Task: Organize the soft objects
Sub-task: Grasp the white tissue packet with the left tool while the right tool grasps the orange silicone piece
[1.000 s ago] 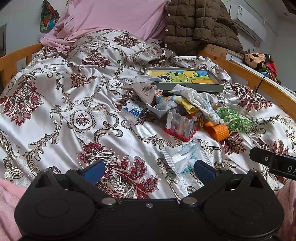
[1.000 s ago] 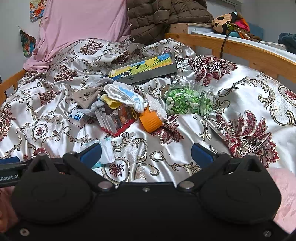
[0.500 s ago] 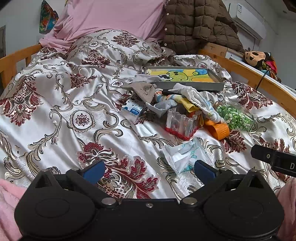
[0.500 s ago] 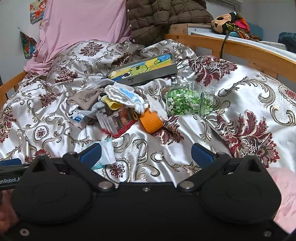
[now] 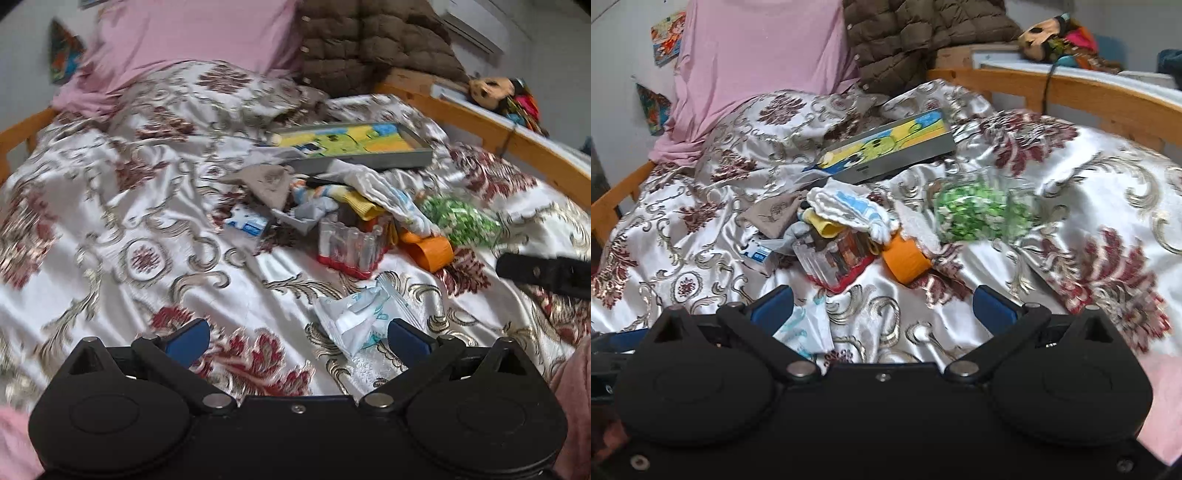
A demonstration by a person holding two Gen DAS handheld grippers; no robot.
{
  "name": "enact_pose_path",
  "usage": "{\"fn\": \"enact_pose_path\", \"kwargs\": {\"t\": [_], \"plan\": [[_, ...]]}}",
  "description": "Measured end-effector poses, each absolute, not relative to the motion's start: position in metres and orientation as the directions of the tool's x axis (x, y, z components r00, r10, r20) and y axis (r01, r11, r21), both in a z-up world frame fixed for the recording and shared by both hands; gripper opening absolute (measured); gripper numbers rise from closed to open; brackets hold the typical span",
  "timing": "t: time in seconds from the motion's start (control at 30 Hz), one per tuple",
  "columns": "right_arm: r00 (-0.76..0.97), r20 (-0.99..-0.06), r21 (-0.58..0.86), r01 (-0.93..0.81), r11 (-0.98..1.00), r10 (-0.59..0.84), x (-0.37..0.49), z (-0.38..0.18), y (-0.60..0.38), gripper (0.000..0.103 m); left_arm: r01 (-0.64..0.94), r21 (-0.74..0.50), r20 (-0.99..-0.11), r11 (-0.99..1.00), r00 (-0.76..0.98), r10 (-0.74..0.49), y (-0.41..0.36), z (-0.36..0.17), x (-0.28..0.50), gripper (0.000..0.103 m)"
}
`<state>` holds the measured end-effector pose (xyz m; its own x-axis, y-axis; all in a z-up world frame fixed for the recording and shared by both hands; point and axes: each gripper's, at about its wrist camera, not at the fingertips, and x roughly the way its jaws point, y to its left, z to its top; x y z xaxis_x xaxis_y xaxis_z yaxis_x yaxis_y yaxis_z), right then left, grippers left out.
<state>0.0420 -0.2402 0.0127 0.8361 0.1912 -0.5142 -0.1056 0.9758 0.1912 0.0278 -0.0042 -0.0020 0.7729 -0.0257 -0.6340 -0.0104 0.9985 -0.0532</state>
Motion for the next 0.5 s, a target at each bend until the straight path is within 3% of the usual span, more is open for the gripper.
{"fn": "enact_pose_path", "kwargs": {"t": [0.5], "plan": [[0.744,-0.605,0.103,-0.279,0.955,0.282,0.155,-0.005,-0.225,0.102,0.351,-0.003,-0.713,0.937,0.656,-0.247,-0.029,-0.037,0.107,0.099]]}}
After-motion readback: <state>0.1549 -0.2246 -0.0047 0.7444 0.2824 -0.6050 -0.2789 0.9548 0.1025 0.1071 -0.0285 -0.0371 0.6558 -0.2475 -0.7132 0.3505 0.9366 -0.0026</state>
